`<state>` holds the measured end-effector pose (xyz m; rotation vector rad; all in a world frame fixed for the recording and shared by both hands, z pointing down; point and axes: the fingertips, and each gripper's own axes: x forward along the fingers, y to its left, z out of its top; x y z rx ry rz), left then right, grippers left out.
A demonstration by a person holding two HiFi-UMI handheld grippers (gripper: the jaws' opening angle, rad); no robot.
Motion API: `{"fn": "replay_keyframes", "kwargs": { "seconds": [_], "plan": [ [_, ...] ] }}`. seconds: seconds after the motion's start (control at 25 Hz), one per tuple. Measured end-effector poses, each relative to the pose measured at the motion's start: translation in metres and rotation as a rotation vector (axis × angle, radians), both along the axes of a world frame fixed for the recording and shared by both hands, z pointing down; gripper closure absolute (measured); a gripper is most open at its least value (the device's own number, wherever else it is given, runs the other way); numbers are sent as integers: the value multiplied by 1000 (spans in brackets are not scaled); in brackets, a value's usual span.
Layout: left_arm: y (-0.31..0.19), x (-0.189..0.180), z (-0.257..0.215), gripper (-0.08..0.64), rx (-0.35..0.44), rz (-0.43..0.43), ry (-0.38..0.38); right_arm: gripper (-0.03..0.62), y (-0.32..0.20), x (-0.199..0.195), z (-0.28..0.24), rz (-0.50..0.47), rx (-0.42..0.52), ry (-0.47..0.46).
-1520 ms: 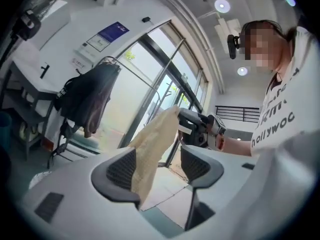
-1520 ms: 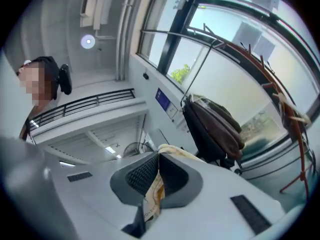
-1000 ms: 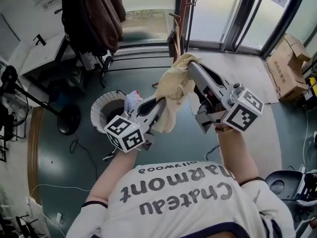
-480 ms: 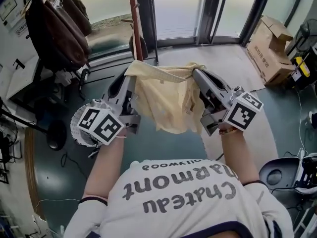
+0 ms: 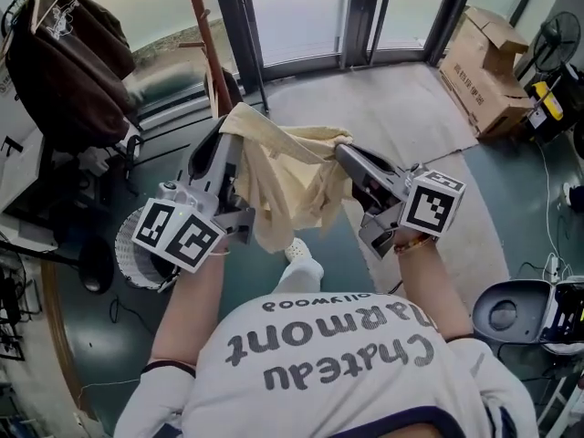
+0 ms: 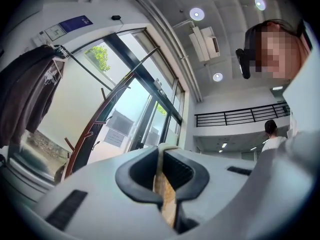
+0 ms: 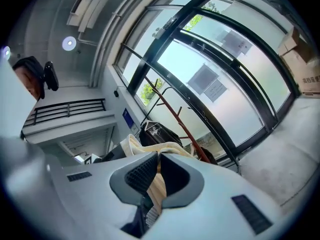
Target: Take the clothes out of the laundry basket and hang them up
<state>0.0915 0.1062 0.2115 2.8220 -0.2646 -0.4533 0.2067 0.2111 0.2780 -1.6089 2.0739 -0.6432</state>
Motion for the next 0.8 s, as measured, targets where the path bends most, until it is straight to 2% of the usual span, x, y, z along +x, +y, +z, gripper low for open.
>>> {"fn": "replay_keyframes", "kwargs": {
  "seconds": [0.24, 0.44, 0.64, 0.8],
  "plan": [
    [-63, 56, -3, 540, -15, 13, 36, 554, -66, 55, 2, -46, -19, -31],
    [-136, 90, -12, 540, -40, 11, 59, 554, -149, 101, -17, -59, -32, 10],
    [-168, 105, -18, 540, -16, -6, 105, 554, -184, 121, -27, -68, 17, 61],
    [-195, 118, -19, 540, -19, -6, 96, 554, -215, 136, -33, -72, -16, 91]
  ]
}}
